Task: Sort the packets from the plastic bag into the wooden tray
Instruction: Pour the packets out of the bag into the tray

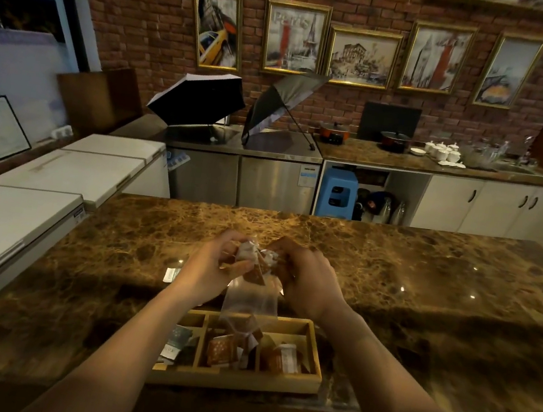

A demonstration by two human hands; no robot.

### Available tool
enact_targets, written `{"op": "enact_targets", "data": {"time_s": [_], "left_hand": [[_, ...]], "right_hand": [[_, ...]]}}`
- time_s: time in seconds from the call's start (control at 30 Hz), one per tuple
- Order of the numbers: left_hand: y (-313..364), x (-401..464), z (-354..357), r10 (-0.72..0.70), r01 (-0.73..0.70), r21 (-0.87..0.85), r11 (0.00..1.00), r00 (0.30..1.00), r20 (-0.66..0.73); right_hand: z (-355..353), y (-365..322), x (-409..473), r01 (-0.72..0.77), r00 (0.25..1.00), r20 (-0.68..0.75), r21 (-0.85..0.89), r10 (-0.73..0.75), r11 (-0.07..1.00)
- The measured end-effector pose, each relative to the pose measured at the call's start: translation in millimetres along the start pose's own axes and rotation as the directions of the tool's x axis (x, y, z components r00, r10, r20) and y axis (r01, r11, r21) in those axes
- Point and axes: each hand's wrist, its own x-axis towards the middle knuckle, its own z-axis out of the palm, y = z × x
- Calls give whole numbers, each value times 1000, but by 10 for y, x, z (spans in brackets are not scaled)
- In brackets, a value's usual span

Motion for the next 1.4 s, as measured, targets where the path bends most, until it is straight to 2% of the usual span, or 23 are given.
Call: {"op": "enact_targets", "data": {"time_s": [0.23,0.33,0.53,0.67,0.87,1.03,1.23,1.4], "left_hand": [[185,76,108,66,-69,-42,997,995,-77],[219,104,248,71,-76,-79,994,996,-59],[180,66,575,-57,59,-32,998,996,69],[92,95,669,-117,116,26,993,990,78],[145,124,702,-148,149,75,986,989,-21],[212,145,618,-122,126,33,992,989,-84],[87,51,621,-191,191,1,982,981,6],[78,10,677,-236,236,13,972,968,84]], "right_hand": [[-218,71,20,-8,999,-43,37,10,999],[-299,205,21,-46,999,7,30,46,998],[-259,524,-99,-147,980,127,-41,151,988],[-218,619,-157,-166,974,147,-35,170,985],[-204,645,-140,-146,983,115,-14,146,989],[-319,593,-47,-122,992,34,34,120,992],[-408,563,5,-123,990,-45,165,132,979],[-488,609,-19,-181,962,-139,316,234,931]]}}
